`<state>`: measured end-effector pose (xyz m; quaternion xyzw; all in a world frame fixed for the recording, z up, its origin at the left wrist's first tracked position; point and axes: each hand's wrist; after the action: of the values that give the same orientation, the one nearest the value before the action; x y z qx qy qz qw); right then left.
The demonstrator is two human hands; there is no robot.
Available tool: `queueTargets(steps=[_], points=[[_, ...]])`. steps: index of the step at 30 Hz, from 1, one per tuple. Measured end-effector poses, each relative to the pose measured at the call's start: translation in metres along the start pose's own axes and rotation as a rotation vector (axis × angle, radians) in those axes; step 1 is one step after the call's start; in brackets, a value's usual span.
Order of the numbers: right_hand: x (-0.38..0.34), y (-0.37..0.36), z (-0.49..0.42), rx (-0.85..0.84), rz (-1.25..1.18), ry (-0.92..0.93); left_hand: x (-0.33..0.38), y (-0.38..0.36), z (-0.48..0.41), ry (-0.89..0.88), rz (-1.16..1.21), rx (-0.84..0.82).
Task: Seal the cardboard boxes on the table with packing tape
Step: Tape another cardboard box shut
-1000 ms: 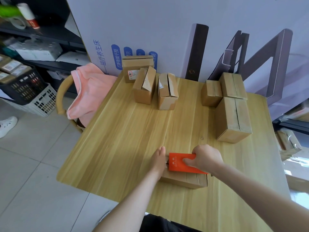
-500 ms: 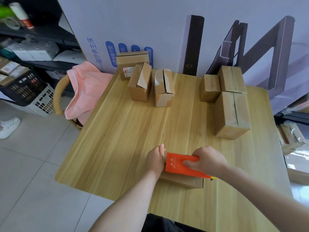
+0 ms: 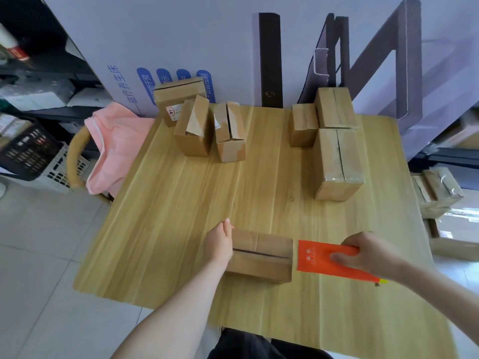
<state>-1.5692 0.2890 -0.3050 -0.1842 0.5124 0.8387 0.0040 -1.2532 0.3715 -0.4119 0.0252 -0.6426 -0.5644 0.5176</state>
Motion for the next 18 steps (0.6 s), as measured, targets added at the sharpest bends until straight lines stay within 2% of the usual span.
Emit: queueTargets(steps=[3, 8, 11, 14, 16, 18], points=[[0.021, -0.008, 0.003, -0.011, 0.032, -0.019, 0.002, -0.001, 0.001, -0.005, -0.038, 0.024], [0.008, -0.029, -0.001, -0.022, 0.092, -0.083, 0.009, 0.002, 0.007, -0.044, -0.155, 0.100], [-0.005, -0.033, -0.005, -0.007, 0.131, -0.087, 0.013, 0.004, 0.012, -0.299, -0.398, 0.105], [-0.013, -0.031, -0.007, 0.024, 0.171, -0.079, 0.025, -0.009, 0.029, -0.642, -0.522, -0.072], [-0.018, -0.028, -0.009, 0.036, 0.204, -0.075, 0.036, -0.024, 0.045, -0.734, -0.490, -0.149], [-0.022, -0.027, -0.012, 0.034, 0.238, -0.077, 0.045, -0.035, 0.056, -0.784, -0.483, -0.117]])
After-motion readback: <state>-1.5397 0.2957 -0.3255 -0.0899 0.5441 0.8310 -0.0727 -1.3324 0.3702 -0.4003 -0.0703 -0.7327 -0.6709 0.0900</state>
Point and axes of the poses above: each hand's wrist, its own z-axis away from the middle knuckle, its own y-axis out of the back of the hand, x = y × z, and after that the axes turned 8 degrees about x, right-handed
